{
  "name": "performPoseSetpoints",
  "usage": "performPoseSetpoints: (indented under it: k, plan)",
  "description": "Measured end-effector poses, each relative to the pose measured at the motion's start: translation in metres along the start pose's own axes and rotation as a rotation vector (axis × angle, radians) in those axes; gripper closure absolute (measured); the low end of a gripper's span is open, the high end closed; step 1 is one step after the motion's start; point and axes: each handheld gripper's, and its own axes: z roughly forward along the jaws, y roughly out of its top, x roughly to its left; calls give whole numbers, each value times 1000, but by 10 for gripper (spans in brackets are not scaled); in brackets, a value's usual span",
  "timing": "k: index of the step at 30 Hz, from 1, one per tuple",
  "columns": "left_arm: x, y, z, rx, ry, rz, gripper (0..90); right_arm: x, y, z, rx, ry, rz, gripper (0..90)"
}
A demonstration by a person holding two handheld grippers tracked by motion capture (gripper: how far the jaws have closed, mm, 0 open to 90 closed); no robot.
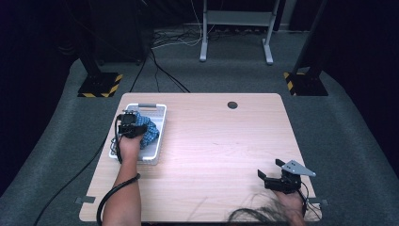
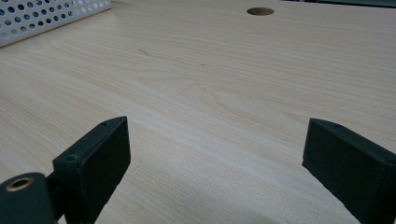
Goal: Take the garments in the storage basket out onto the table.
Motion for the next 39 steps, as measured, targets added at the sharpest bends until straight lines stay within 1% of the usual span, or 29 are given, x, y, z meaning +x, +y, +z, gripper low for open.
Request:
performPoseSetpoints:
  k: [6,9,12,15,16,20,23,26,27,34,39]
  plan:
    - [2,1,-5,-15,-7,-9,510,0,0,0,-1,1,0,66]
    - [3,2,-8,-37,-11,-14,512,0,0,0,-1,1,1,66]
    - [3,4,-13,-60,-8,-11,513,0,0,0,0,1,1,66]
    - [1,9,-20,-81,-9,2,514,0,0,0,-1,1,3,66]
    - [1,9,-20,-81,-9,2,514,0,0,0,-1,1,3,66]
    - [-1,14,-31,-113,-11,12,514,-1,0,0,-1,1,4,66]
    - [-1,17,-36,-122,-14,14,514,-1,0,0,-2,1,3,66]
    - [-3,21,-46,-153,-16,17,514,-1,0,0,-2,1,4,66]
    - [-3,21,-46,-153,-16,17,514,-1,0,0,-2,1,4,66]
    - [-6,29,-62,-194,-15,21,514,-1,0,0,-3,2,4,66]
    - [-7,35,-76,-243,-15,21,515,-1,0,0,-4,2,5,66]
